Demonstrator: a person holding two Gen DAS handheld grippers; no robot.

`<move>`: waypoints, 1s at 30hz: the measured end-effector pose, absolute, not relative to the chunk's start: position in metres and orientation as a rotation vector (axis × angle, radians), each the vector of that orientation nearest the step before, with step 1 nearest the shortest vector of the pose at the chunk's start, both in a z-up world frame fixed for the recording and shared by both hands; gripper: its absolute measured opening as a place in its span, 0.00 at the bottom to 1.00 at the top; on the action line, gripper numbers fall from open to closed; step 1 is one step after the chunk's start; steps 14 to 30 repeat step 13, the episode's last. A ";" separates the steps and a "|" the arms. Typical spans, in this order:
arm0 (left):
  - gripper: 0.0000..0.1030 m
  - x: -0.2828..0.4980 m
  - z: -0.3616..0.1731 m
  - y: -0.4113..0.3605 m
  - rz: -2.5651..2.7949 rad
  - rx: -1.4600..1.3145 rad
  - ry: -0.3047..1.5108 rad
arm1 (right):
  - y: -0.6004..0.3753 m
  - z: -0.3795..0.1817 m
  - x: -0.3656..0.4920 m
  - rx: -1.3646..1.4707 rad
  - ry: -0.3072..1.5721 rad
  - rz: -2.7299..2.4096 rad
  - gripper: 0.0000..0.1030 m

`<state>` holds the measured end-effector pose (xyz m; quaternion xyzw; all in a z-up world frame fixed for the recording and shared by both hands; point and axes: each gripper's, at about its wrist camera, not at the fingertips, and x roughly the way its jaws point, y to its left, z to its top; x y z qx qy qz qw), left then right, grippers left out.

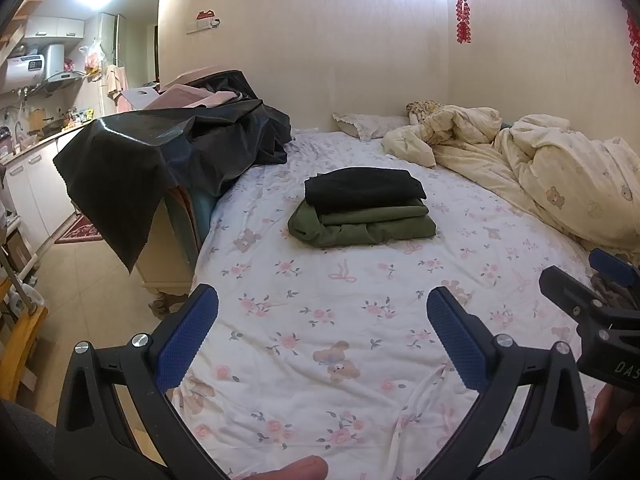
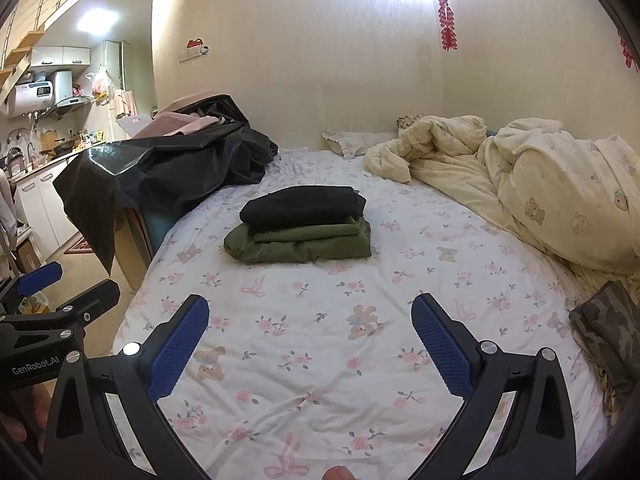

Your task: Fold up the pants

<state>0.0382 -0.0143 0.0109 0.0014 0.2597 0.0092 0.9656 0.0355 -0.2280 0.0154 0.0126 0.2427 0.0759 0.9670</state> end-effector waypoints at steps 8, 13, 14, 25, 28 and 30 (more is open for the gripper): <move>1.00 0.039 0.012 -0.014 0.018 0.004 0.526 | -0.227 0.015 0.035 0.025 0.493 0.153 1.00; 1.00 0.036 0.012 -0.012 0.009 -0.010 0.518 | -0.227 0.014 0.034 0.028 0.495 0.152 1.00; 1.00 0.036 0.012 -0.012 0.009 -0.010 0.518 | -0.227 0.014 0.034 0.028 0.495 0.152 1.00; 1.00 0.036 0.012 -0.012 0.009 -0.010 0.518 | -0.227 0.014 0.034 0.028 0.495 0.152 1.00; 1.00 0.036 0.012 -0.012 0.009 -0.010 0.518 | -0.227 0.014 0.034 0.028 0.495 0.152 1.00; 1.00 0.036 0.012 -0.012 0.009 -0.010 0.518 | -0.227 0.014 0.034 0.028 0.495 0.152 1.00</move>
